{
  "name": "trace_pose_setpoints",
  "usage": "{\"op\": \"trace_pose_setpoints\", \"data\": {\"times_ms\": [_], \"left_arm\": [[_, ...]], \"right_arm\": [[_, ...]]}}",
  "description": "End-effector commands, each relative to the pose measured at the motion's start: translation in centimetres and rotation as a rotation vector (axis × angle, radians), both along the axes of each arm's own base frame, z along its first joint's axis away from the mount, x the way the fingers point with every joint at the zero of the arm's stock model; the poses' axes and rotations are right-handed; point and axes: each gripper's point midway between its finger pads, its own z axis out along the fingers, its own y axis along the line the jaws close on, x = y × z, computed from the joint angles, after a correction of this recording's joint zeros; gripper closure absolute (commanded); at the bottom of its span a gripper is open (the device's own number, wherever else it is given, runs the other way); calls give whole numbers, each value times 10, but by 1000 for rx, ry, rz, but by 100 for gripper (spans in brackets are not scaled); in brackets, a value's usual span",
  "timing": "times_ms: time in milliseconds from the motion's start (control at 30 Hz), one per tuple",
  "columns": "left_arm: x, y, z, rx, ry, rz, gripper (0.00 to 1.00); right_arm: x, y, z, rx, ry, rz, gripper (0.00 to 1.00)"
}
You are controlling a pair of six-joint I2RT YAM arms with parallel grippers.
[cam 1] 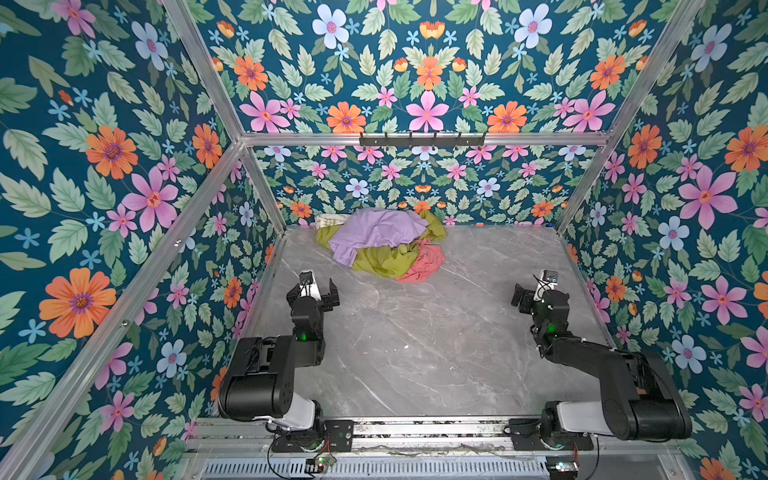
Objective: Pick out a specific cloth from the pile
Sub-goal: 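Reach both grippers forward toward the cloth pile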
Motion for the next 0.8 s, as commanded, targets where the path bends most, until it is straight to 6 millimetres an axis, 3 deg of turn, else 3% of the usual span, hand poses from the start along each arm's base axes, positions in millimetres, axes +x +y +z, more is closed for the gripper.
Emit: {"op": "trace_pose_setpoints", "data": {"times_ms": [0,167,300,367,567,767], "left_arm": [[-6,20,1,-21,15,129,0],[-6,33,16,-41,9,211,0],[-2,31,23,-48,20,203,0],[0,22,28,-58,18,155,0],[-1,13,47,-95,-2,154,0],[14,3,48,-152,68,114,0]], "right_arm": [[-7,-5,-12,12,131,-38,1],[-10,2,9,-4,125,-13,1],[-13,10,30,10,90,6,1],[-17,5,34,123,114,-79,1],[-9,21,27,289,246,-81,1],[10,52,4,444,351,-42,1]]}}
